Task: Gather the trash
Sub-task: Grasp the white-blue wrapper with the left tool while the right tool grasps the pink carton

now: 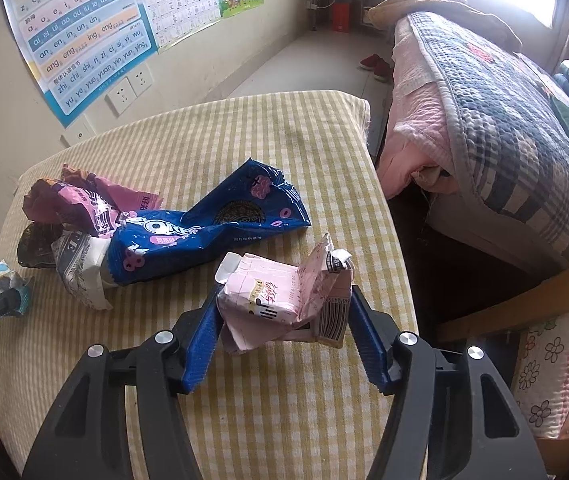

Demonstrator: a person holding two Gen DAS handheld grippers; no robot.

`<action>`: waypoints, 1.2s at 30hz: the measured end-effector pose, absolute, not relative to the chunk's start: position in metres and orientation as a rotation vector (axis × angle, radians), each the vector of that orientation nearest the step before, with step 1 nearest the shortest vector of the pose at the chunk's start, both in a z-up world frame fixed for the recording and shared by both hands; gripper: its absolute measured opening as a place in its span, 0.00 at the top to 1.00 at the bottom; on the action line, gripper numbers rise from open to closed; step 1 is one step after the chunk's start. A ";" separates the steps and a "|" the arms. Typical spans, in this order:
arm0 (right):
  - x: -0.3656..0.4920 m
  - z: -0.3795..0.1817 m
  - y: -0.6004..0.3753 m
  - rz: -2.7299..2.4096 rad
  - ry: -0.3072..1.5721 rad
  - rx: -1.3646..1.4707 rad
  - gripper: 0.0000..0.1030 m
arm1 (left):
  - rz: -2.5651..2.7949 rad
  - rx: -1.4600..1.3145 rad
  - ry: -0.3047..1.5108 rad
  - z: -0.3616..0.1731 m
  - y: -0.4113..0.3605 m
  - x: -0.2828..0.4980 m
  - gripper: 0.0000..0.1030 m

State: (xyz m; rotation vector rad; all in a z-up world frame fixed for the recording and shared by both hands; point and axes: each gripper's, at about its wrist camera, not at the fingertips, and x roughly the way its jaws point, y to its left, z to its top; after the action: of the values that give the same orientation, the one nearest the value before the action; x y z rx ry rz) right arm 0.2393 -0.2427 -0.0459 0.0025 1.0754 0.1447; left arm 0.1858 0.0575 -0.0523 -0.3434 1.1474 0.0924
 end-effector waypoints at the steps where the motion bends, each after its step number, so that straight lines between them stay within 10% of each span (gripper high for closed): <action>1: 0.238 -0.043 -0.243 0.146 1.073 0.004 0.42 | 0.093 -0.345 1.143 -0.050 0.059 0.185 0.59; 36: 0.140 0.056 -0.164 0.325 0.924 -0.039 0.42 | 0.112 -0.359 0.982 0.040 0.085 0.080 0.59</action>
State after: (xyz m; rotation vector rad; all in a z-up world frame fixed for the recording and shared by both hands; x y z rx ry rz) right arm 0.1401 -0.1636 0.0557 -0.0390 0.9241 0.3250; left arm 0.0798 0.0848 0.0398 -0.3589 0.9819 0.1123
